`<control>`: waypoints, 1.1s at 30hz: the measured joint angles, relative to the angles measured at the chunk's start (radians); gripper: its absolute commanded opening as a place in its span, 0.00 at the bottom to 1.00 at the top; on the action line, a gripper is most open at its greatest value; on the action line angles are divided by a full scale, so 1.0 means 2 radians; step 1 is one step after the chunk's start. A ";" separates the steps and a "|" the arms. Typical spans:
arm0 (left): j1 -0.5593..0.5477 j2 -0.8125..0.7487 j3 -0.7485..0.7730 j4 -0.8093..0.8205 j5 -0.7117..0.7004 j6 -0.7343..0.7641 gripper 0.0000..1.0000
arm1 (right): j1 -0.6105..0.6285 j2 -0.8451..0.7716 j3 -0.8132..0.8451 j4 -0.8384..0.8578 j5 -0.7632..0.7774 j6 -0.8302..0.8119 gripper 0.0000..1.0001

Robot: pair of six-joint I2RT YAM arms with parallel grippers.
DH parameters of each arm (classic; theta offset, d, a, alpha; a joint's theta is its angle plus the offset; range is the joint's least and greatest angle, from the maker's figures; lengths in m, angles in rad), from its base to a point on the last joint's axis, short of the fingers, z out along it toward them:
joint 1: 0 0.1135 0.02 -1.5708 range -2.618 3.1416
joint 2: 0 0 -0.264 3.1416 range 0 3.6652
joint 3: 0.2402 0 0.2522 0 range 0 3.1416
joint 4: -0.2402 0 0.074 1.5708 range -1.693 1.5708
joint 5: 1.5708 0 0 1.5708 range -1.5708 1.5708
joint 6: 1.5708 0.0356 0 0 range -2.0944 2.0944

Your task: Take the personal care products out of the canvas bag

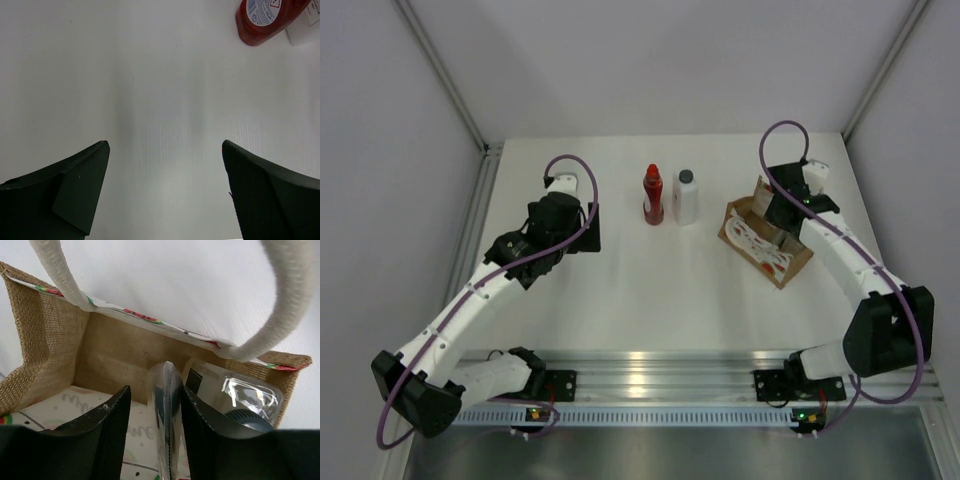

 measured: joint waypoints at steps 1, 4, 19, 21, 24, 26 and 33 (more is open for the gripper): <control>0.000 0.000 0.000 0.000 0.000 0.000 0.98 | 0.000 0.004 -0.002 0.006 -0.002 0.001 0.43; 0.000 0.000 0.000 0.000 0.000 0.000 0.98 | 0.000 0.015 -0.005 0.019 -0.004 0.003 0.43; 0.000 0.000 0.000 0.000 0.006 0.000 0.98 | -0.005 0.068 -0.005 0.078 0.011 0.003 0.29; 0.000 0.000 0.000 0.000 0.007 0.000 0.98 | -0.007 0.071 -0.005 0.080 0.020 0.002 0.25; 0.000 0.001 0.000 0.000 0.008 0.000 0.98 | -0.008 0.071 -0.005 0.080 0.024 0.002 0.17; 0.000 0.002 0.000 0.000 0.008 0.000 0.98 | -0.008 0.071 -0.005 0.080 0.027 0.002 0.14; 0.000 0.008 0.000 0.000 0.008 0.000 0.98 | -0.008 0.071 -0.007 0.081 0.031 -0.007 0.00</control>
